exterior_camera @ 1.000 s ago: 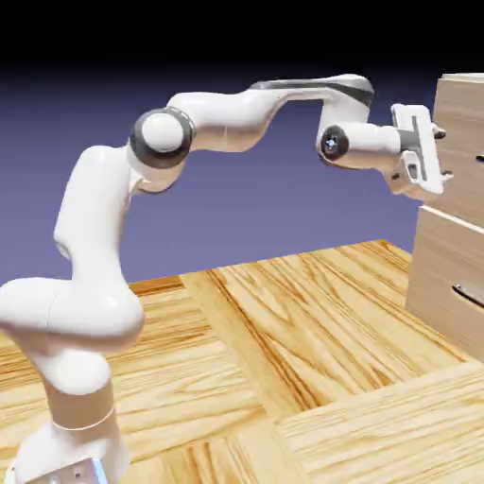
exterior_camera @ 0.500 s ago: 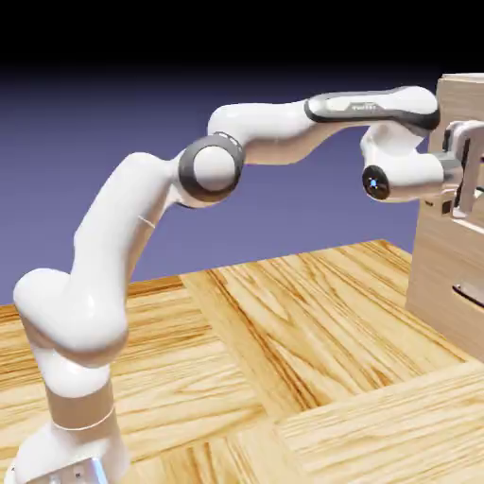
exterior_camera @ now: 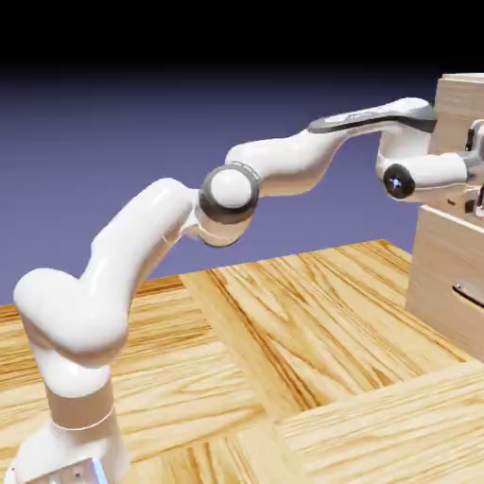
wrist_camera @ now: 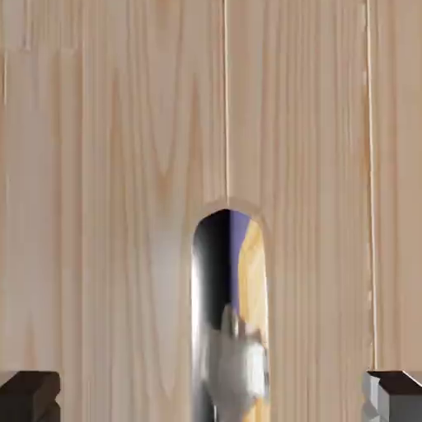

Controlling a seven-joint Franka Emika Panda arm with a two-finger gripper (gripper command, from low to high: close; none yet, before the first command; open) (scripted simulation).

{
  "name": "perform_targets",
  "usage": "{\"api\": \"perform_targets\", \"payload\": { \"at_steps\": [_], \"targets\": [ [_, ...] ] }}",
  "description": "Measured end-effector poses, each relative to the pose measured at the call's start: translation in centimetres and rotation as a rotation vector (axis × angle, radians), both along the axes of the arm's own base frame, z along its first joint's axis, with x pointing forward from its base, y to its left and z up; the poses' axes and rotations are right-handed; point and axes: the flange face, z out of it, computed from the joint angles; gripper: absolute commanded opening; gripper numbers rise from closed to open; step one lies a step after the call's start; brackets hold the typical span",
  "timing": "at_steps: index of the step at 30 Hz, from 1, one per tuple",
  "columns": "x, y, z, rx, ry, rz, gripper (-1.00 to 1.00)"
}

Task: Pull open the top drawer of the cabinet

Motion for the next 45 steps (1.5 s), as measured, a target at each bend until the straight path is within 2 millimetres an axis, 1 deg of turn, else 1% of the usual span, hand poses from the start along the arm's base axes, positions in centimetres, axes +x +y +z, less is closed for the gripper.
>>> {"api": "perform_targets", "payload": {
  "at_steps": [4,5,7,8,9,13,18,23,30,39,45],
  "targets": [
    [0.8,1.7,-0.4,-0.007,0.007,0.018,0.0],
    [0.9,1.8,-0.4,-0.008,0.008,0.019,-1.0],
    [0.9,1.8,-0.4,-0.008,0.008,0.019,-1.0],
    [0.6,1.8,-0.1,-0.01,0.004,0.018,-1.0],
    [0.4,1.8,-0.4,-0.008,0.008,0.019,-1.0],
    [-0.8,1.8,-0.4,-0.007,0.008,0.019,-1.0],
    [-2.7,1.8,-0.4,-0.007,0.008,0.019,-1.0],
    [-5.1,1.8,-0.4,-0.007,0.008,0.019,-1.0],
    [-9.5,1.8,-0.4,-0.007,0.007,0.019,-1.0],
    [-16.6,1.8,-0.4,-0.007,0.007,0.019,-1.0],
    [-20.7,1.8,-0.4,-0.007,0.007,0.019,-1.0]
  ]
}}
